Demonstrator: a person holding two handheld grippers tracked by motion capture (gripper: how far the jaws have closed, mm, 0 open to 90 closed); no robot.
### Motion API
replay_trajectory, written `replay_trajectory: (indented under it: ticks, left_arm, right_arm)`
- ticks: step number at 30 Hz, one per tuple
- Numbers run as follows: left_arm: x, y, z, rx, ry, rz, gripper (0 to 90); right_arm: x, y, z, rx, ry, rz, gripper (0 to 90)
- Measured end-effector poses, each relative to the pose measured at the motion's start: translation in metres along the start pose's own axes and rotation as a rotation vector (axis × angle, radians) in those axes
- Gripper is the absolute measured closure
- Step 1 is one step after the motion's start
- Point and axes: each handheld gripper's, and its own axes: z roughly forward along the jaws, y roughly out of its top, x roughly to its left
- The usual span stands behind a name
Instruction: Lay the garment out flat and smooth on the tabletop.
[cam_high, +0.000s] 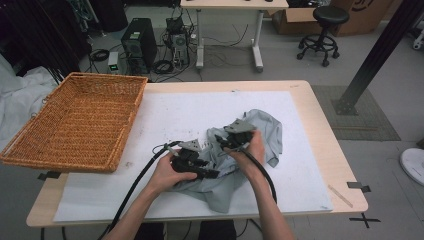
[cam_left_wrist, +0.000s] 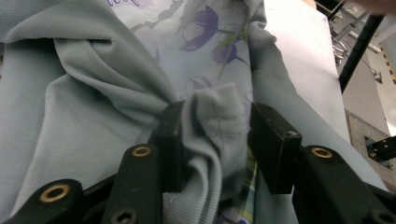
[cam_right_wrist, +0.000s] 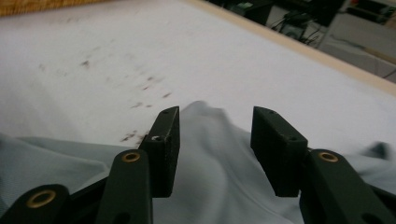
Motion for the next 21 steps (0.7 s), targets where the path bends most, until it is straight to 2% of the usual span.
replay_trajectory:
  ticks: [1,3,4,5,6,7,8,9,10,11,13,14,15,16,17,18,19,21]
  left_arm:
    - [0.000,-0.002,0.000,-0.009,0.002,0.001,57.1]
    - [0.000,-0.003,0.000,-0.015,0.001,-0.001,57.0]
    - [0.000,-0.004,0.000,-0.023,0.002,-0.002,56.6]
    - [0.000,-0.005,0.000,-0.025,0.002,-0.002,56.3]
    - [0.000,-0.005,0.000,-0.025,0.002,-0.002,56.1]
    - [0.001,-0.005,0.000,-0.029,0.002,-0.003,55.5]
    - [0.001,-0.005,0.000,-0.033,0.001,-0.006,55.5]
    - [0.001,-0.006,0.000,-0.036,-0.001,-0.007,54.5]
    - [0.001,-0.007,0.000,-0.041,0.000,-0.008,54.5]
    - [0.002,-0.007,0.000,-0.047,0.000,-0.008,52.6]
    - [0.002,-0.008,0.000,-0.065,0.002,-0.010,51.2]
    - [0.003,-0.009,0.000,-0.075,0.004,-0.008,49.4]
    - [0.003,-0.009,0.000,-0.075,0.004,-0.008,48.6]
    - [0.003,-0.009,0.000,-0.078,0.007,-0.005,48.6]
    - [0.003,-0.010,0.001,-0.077,0.006,-0.003,47.5]
    - [0.003,-0.010,0.001,-0.077,0.006,-0.003,46.8]
    - [0.003,-0.010,0.000,-0.077,0.002,-0.005,46.8]
    - [0.004,-0.007,-0.004,-0.093,-0.026,-0.030,46.8]
  right_arm:
    - [0.009,0.000,0.015,0.046,0.037,-0.003,50.3]
    - [0.010,-0.001,0.019,0.068,0.037,-0.008,53.8]
    - [0.012,-0.004,0.025,0.134,0.028,-0.037,72.0]
    - [0.012,-0.006,0.026,0.149,0.026,-0.032,80.2]
    - [0.012,-0.006,0.026,0.149,0.026,-0.032,80.2]
    - [0.009,-0.007,0.025,0.151,0.032,0.021,87.8]
    - [0.009,-0.007,0.025,0.151,0.032,0.021,87.8]
    - [0.005,-0.005,0.018,0.112,0.035,0.080,88.3]
    - [0.005,-0.005,0.018,0.112,0.035,0.080,88.3]
    - [-0.002,-0.003,0.004,0.058,0.000,0.129,88.6]
    - [-0.005,-0.003,-0.002,0.044,-0.016,0.138,88.7]
    - [-0.011,-0.008,-0.019,0.021,-0.059,0.181,88.6]
    - [-0.011,-0.008,-0.019,0.021,-0.059,0.181,88.6]
    - [-0.012,-0.013,-0.023,0.021,-0.080,0.200,88.6]
    - [-0.014,-0.028,-0.033,0.042,-0.123,0.243,88.4]
    - [-0.013,-0.037,-0.036,0.052,-0.127,0.272,88.3]
    - [-0.013,-0.037,-0.036,0.052,-0.127,0.272,88.3]
    - [-0.011,-0.056,-0.038,0.089,-0.130,0.312,86.7]
